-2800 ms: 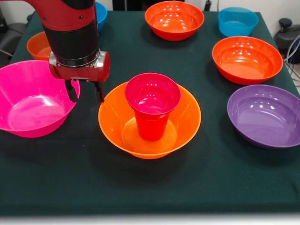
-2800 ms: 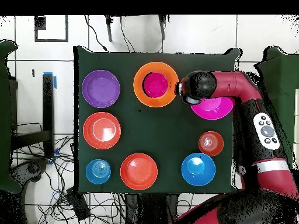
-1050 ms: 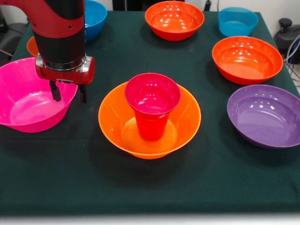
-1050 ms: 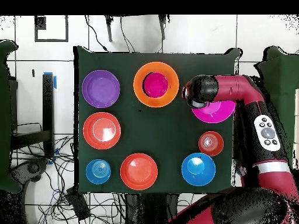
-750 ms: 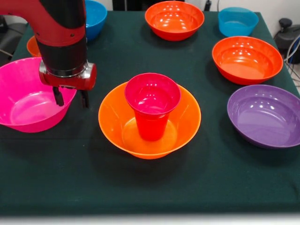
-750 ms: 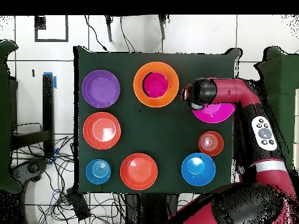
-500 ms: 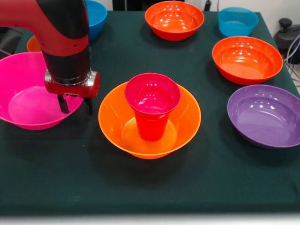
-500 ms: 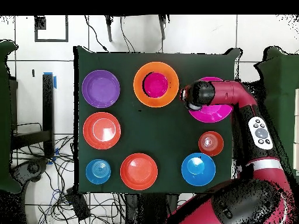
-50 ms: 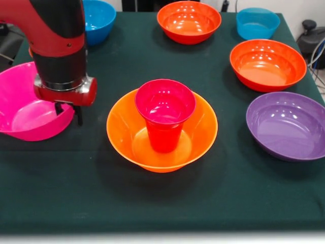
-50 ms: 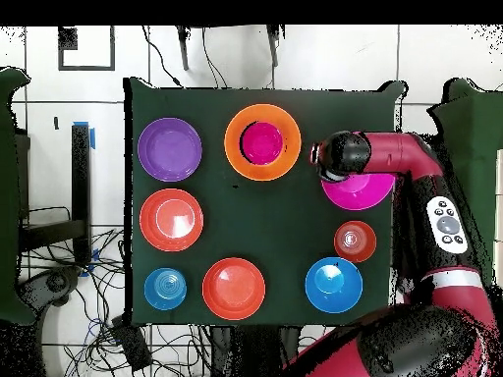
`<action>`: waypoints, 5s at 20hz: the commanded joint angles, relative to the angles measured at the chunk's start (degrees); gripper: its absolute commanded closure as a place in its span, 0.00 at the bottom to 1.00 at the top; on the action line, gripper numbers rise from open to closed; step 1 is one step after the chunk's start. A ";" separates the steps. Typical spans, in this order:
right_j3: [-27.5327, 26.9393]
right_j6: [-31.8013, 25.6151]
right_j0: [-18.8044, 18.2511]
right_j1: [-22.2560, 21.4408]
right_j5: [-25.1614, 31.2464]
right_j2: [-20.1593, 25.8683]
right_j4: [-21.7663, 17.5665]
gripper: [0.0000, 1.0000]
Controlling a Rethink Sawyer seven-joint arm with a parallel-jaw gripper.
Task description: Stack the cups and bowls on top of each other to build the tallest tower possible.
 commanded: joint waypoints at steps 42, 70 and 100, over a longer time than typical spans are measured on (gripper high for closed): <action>14.26 -10.45 1.71 -16.02 6.42 -1.49 9.00 1.00; 18.58 -2.82 6.25 -19.99 4.50 -3.25 14.33 1.00; 18.95 -0.81 8.36 -19.89 2.37 -4.48 15.21 1.00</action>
